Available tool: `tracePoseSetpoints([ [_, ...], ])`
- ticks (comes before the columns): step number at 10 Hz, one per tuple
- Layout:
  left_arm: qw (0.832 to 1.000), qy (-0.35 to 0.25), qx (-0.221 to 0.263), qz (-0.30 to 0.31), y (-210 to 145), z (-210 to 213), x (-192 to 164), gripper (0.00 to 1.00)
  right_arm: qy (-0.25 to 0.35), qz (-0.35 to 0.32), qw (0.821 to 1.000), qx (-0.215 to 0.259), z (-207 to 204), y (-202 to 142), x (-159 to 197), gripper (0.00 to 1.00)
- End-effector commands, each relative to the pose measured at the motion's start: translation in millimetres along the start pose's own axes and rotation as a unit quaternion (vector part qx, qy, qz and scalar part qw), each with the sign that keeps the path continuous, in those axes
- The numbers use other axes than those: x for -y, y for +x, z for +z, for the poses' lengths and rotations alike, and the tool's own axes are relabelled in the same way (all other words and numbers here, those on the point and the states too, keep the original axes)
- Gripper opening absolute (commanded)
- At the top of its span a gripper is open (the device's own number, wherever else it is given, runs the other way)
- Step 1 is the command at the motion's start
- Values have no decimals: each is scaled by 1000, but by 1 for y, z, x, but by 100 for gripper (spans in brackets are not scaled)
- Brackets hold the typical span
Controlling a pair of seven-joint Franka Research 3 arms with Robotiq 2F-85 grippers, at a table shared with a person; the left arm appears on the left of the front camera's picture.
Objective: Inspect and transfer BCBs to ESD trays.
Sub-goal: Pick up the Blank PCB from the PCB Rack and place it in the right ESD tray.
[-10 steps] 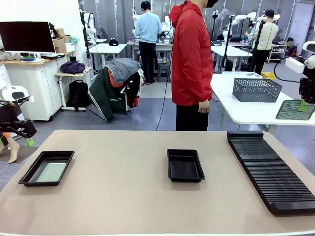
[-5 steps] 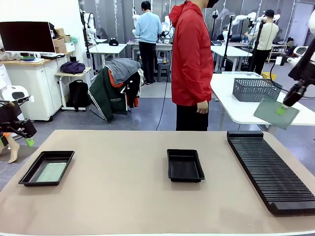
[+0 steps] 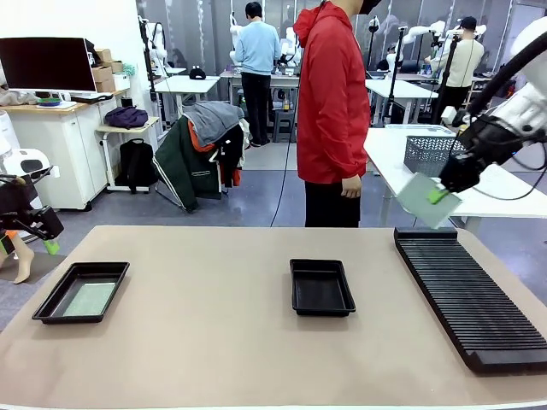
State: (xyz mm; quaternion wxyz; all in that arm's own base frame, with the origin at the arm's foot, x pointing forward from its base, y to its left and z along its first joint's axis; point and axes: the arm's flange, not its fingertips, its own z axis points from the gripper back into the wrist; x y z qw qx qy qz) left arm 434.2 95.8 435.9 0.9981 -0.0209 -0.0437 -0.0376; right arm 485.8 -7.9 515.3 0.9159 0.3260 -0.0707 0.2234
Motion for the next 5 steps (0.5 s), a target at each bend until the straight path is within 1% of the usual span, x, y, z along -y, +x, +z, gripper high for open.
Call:
tracePoseSetpoints([
  [1,1000,1,0,-3,-2,-1,-1,100,40,-54,997,37,-39,10,-10,2],
  [3,1000,1,0,-3,-2,-1,-1,100,98,-93,989,52,-85,19,-18,2],
  [5,1000,1,0,-3,-2,-1,-1,100,130,-128,981,73,-121,17,-23,2],
])
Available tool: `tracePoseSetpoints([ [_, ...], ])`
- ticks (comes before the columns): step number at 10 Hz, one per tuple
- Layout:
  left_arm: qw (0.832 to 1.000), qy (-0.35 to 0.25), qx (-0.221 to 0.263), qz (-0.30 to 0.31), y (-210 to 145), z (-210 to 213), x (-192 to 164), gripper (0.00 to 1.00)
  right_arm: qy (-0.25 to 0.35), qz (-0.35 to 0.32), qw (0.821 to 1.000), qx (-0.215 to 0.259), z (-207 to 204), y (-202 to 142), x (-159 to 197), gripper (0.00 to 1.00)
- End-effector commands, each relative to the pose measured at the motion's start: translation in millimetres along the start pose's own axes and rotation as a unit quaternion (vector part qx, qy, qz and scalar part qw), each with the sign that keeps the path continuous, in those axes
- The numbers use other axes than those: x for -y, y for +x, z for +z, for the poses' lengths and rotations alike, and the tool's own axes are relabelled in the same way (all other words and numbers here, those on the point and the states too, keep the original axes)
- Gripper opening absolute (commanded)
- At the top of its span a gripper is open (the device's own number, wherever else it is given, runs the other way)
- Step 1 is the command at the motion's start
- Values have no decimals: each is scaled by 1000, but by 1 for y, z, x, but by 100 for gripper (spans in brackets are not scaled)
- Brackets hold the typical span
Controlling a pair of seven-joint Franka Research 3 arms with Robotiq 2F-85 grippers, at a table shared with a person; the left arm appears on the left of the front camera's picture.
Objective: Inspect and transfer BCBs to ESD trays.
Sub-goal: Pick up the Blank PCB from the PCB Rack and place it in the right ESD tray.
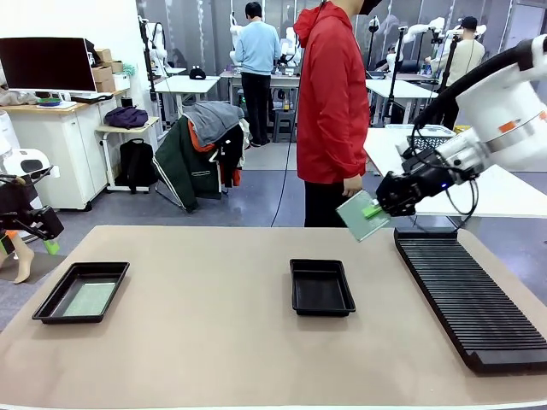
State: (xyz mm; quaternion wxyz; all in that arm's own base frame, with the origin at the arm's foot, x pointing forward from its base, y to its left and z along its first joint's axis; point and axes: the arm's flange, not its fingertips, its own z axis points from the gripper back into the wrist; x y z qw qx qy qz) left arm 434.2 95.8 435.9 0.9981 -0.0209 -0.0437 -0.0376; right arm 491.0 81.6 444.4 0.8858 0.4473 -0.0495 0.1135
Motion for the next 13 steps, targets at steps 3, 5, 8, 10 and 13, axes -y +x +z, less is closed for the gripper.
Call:
tracePoseSetpoints([
  [3,1000,1,0,-3,-2,-1,-1,100,35,-55,996,55,-62,-18,3,2],
  [5,1000,1,0,-3,-2,-1,-1,100,39,-74,993,88,-91,-28,13,2],
  [8,1000,1,0,-3,-2,-1,-1,100,43,-91,990,98,-122,-41,34,2],
  [10,1000,1,0,-3,-2,-1,-1,100,43,-89,990,103,-140,-54,49,2],
  [13,1000,1,0,-3,-2,-1,-1,100,30,-83,990,111,-159,-63,61,2],
])
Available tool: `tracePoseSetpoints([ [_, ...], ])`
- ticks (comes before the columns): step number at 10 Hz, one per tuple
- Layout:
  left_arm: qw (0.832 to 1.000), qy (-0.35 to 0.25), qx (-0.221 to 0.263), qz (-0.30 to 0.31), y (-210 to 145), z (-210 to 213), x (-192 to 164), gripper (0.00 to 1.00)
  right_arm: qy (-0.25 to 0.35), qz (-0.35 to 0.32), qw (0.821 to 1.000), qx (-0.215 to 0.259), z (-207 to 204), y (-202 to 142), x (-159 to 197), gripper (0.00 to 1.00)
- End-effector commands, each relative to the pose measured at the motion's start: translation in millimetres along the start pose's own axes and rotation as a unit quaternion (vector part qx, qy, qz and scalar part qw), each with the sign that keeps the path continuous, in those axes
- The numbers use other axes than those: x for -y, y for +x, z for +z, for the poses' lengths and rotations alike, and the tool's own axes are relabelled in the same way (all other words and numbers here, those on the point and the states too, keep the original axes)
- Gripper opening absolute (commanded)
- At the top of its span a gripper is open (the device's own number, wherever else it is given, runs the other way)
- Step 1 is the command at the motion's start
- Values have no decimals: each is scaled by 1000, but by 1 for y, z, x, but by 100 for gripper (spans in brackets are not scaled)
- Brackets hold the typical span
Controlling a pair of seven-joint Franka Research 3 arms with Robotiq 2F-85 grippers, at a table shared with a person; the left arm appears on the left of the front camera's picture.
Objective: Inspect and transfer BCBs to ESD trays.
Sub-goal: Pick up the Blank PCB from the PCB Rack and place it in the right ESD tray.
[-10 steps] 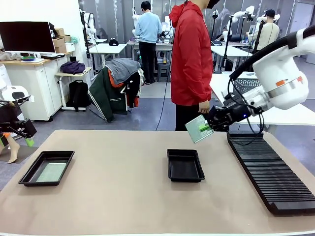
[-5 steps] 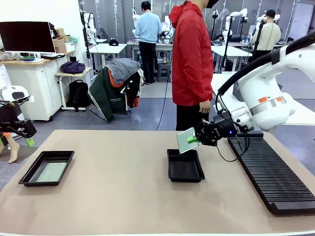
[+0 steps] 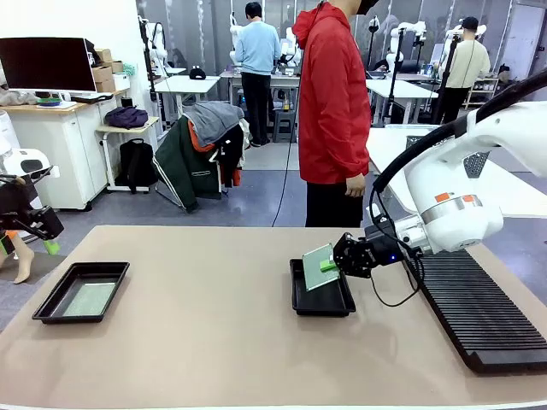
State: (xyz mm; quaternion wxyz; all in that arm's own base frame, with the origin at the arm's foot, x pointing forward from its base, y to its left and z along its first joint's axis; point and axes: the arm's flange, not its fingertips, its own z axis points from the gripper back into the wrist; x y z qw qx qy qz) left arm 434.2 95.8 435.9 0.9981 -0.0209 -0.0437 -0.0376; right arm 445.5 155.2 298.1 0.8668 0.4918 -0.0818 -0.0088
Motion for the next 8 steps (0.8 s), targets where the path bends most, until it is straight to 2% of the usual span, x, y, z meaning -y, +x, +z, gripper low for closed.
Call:
tracePoseSetpoints([
  [1,1000,1,0,-3,-2,-1,-1,100,-19,9,999,25,-17,-5,6,2],
  [8,1000,1,0,-3,-2,-1,-1,100,-51,-16,999,3,-37,6,8,2],
])
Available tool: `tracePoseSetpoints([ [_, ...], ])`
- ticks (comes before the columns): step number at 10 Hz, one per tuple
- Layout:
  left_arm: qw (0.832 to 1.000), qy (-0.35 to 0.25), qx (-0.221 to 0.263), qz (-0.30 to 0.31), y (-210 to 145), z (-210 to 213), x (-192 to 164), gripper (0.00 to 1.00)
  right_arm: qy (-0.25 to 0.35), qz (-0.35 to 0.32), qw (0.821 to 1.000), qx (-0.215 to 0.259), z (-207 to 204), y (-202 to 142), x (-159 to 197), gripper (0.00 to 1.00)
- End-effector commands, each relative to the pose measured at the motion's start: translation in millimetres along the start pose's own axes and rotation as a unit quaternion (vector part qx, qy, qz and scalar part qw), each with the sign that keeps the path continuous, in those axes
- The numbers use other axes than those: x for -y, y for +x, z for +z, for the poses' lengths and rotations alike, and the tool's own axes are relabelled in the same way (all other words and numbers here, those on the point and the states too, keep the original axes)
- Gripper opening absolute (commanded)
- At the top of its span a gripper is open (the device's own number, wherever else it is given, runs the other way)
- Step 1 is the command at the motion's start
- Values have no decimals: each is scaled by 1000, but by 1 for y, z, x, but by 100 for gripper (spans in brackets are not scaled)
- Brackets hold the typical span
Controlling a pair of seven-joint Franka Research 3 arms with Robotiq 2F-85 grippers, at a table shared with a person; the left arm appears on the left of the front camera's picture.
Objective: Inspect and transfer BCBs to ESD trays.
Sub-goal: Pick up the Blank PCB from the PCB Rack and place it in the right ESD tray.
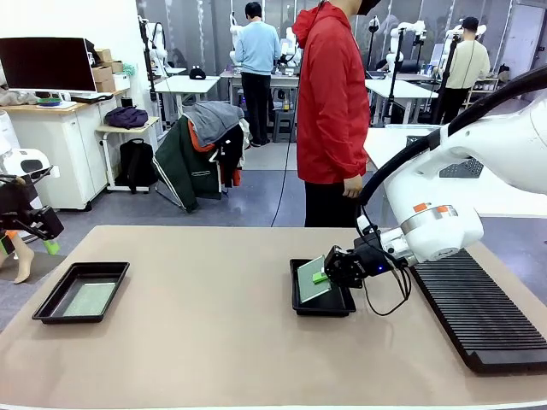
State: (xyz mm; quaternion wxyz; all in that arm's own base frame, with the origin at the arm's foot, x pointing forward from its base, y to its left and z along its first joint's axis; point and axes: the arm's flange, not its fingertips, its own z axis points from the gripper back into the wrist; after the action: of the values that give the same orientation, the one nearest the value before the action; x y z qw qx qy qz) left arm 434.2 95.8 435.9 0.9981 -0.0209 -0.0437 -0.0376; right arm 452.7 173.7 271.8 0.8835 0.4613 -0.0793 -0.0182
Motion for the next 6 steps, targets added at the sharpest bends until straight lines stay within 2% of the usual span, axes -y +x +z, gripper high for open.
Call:
tracePoseSetpoints([
  [1,1000,1,0,-3,-2,-1,-1,100,-22,-16,1000,-4,-8,6,-7,2],
  [6,1000,1,0,-3,-2,-1,-1,100,-64,-41,997,-25,-7,11,-16,2],
])
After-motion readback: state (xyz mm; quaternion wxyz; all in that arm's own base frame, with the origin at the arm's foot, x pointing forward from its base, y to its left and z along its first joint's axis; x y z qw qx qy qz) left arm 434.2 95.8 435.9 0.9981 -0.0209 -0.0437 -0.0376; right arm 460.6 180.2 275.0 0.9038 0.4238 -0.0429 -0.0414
